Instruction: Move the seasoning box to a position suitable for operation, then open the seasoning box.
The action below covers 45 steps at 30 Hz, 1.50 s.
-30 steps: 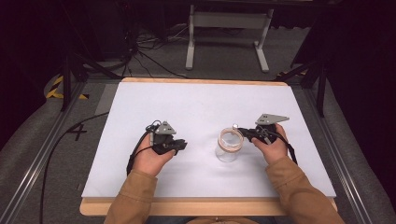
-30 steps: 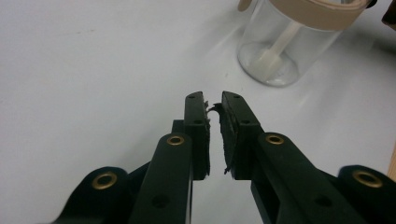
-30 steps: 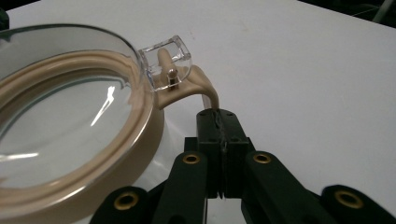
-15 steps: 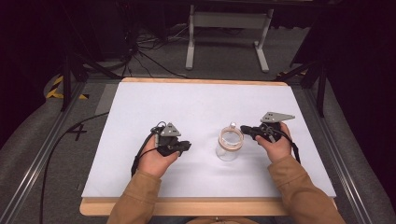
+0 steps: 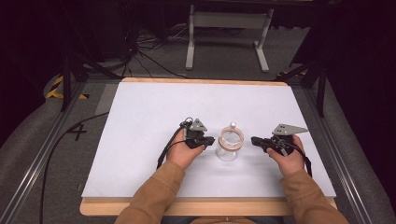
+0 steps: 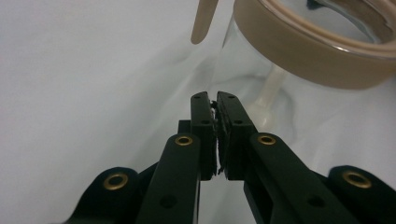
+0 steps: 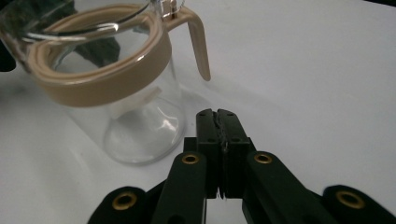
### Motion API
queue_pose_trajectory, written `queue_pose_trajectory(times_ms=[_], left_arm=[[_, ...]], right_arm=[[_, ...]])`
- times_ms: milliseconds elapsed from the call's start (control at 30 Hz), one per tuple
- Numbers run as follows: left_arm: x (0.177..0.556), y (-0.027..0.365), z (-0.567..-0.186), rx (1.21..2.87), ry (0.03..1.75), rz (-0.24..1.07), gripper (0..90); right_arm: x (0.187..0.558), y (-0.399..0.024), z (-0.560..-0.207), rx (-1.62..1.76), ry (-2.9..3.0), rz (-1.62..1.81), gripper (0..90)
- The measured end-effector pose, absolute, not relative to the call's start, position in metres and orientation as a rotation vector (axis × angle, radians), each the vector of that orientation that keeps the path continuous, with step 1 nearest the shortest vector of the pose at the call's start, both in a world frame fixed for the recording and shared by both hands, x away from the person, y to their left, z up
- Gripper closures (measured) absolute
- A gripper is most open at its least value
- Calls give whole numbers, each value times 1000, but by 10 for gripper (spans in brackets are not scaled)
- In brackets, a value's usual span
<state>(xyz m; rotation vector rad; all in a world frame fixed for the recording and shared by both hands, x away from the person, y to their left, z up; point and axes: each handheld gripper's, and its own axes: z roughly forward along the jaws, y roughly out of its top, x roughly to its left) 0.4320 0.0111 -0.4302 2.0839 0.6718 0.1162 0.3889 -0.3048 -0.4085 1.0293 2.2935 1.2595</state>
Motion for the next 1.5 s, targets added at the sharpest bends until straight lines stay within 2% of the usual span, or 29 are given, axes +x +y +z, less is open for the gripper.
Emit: queue_pose_trajectory(times_ms=[200, 367, 933, 1267, 1500], left_arm=[[433, 1, -433, 2126, 667, 121, 895], [432, 2, -431, 2134, 650, 72, 888], [417, -1, -423, 2201, 598, 23, 883], [417, 12, -404, 2178, 595, 39, 859], [417, 26, -381, 2090, 601, 50, 859]], right_arm=[[382, -312, -410, 1045, 2288, 1242, 897], [381, -313, -409, 1047, 2286, 1247, 896], [385, -309, -406, 1029, 2299, 1269, 899], [384, -318, -400, 1033, 2266, 1280, 899], [383, -324, -395, 1039, 2245, 1286, 899]])
